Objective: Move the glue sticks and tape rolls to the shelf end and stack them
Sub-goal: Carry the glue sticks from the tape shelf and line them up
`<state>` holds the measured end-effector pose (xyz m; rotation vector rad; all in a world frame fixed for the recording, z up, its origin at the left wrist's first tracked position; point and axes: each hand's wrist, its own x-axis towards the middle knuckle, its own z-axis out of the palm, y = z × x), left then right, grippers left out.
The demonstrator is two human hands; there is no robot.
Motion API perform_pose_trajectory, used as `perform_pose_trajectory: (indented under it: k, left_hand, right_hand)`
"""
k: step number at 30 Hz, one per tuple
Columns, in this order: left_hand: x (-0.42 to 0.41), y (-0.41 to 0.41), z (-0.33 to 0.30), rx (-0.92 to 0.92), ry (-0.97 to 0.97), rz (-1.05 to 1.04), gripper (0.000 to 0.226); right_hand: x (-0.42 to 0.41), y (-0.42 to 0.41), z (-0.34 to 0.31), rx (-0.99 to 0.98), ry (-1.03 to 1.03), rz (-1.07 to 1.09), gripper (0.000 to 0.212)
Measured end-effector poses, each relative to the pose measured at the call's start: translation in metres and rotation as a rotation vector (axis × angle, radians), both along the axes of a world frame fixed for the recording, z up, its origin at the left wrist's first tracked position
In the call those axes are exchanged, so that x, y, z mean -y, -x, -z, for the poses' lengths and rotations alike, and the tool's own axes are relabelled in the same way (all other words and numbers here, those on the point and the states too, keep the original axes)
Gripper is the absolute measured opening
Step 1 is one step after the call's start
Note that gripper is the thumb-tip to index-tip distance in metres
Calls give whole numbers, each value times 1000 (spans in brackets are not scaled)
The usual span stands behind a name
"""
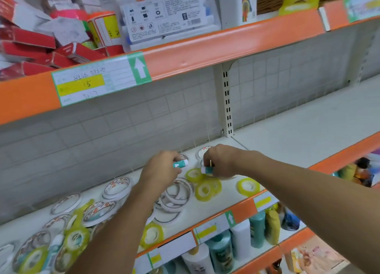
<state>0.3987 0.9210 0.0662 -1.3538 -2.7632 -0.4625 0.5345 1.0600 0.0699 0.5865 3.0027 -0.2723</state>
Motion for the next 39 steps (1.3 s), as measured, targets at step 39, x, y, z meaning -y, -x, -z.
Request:
perform_pose_trajectory:
  k: [39]
  left_hand:
    - [-391,-388,16,-13,74,740,14]
  right_hand:
    - [-282,-423,7,-10,-78,664,34]
